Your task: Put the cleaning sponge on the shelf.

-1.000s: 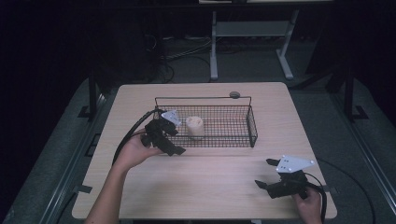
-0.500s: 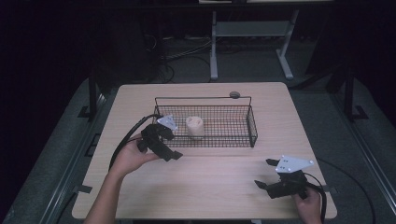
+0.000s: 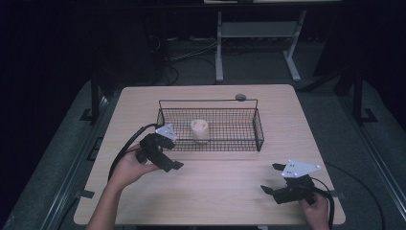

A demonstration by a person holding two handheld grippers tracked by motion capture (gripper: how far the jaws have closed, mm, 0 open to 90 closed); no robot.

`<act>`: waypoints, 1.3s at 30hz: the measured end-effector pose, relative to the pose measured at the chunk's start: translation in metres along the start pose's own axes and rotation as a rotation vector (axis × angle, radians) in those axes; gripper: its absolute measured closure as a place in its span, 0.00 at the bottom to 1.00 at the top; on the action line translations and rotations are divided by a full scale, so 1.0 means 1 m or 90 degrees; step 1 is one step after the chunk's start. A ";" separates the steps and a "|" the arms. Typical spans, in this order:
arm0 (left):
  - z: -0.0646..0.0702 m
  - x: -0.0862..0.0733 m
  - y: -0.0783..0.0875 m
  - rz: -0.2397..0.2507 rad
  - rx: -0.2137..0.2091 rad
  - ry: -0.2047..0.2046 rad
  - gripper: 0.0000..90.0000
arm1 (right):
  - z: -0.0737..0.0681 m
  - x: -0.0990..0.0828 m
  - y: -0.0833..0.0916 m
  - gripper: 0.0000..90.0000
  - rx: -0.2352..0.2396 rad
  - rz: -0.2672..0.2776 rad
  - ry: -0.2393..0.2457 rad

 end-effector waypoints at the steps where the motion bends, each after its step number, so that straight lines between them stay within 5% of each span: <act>1: 0.000 -0.001 0.001 -0.003 0.001 -0.004 0.22 | 0.000 0.000 0.000 0.15 0.000 0.000 -0.001; 39: 0.019 -0.062 -0.002 0.034 0.000 0.029 0.22 | -0.001 0.000 -0.003 0.15 0.000 -0.012 -0.003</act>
Point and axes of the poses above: each handheld gripper's, and its own axes: y roughly backward along the jaws, x roughly out of its top, z roughly to its right, the point moved 1 cm from there along -y, roughly forward along the jaws, and after that the axes turned 9 degrees about y, right-handed, at the moved point
